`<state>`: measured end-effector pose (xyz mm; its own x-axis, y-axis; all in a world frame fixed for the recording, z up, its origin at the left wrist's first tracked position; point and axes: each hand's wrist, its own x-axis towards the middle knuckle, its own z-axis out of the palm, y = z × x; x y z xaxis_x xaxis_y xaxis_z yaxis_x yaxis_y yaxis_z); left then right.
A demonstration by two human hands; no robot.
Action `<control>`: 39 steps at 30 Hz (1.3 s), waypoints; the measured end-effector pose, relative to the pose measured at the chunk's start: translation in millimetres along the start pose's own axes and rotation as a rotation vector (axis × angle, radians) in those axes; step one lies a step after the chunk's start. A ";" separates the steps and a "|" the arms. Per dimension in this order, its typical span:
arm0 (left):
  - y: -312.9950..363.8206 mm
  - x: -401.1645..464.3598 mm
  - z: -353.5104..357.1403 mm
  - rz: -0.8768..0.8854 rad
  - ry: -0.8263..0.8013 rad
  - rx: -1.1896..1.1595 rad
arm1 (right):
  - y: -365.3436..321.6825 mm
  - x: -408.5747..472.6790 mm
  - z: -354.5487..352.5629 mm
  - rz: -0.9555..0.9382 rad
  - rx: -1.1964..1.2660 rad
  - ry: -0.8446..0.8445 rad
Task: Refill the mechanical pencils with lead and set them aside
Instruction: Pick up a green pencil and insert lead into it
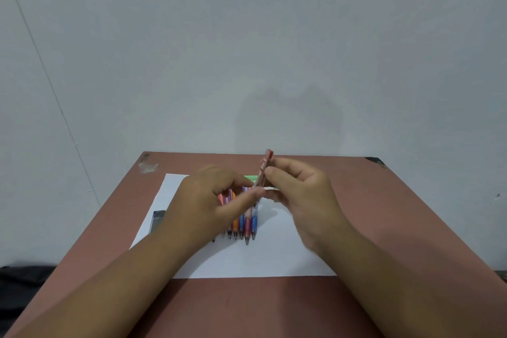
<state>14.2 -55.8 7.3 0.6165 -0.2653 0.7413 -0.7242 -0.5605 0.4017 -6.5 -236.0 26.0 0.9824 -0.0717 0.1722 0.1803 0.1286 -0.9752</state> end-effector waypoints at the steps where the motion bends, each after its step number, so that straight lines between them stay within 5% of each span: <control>1: 0.0 -0.6 -2.2 -0.024 0.004 -0.030 | -2.3 0.8 -1.8 0.047 0.103 -0.024; 5: 1.8 1.1 -8.5 -0.273 0.024 -0.155 | -5.4 1.1 -10.1 0.201 0.384 -0.154; 9: 11.0 5.2 -11.2 -0.461 -0.043 -0.443 | -2.0 -0.2 -15.0 0.270 0.417 -0.234; 26: 19.8 28.3 -25.9 -0.310 -0.286 -0.508 | 1.0 -5.0 -11.2 0.325 0.542 -0.347; 31: 19.0 28.9 -27.0 -0.301 -0.398 -0.689 | 6.8 -6.9 -4.2 0.351 0.493 -0.420; 39: 11.4 25.7 -19.6 -0.327 -0.348 -0.835 | 7.9 -8.2 -2.8 0.364 0.492 -0.485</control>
<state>15.7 -53.5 41.4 0.7868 -0.4885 0.3771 -0.4034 0.0554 0.9133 -13.2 -237.2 16.5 0.8746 0.4847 0.0055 -0.2681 0.4931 -0.8276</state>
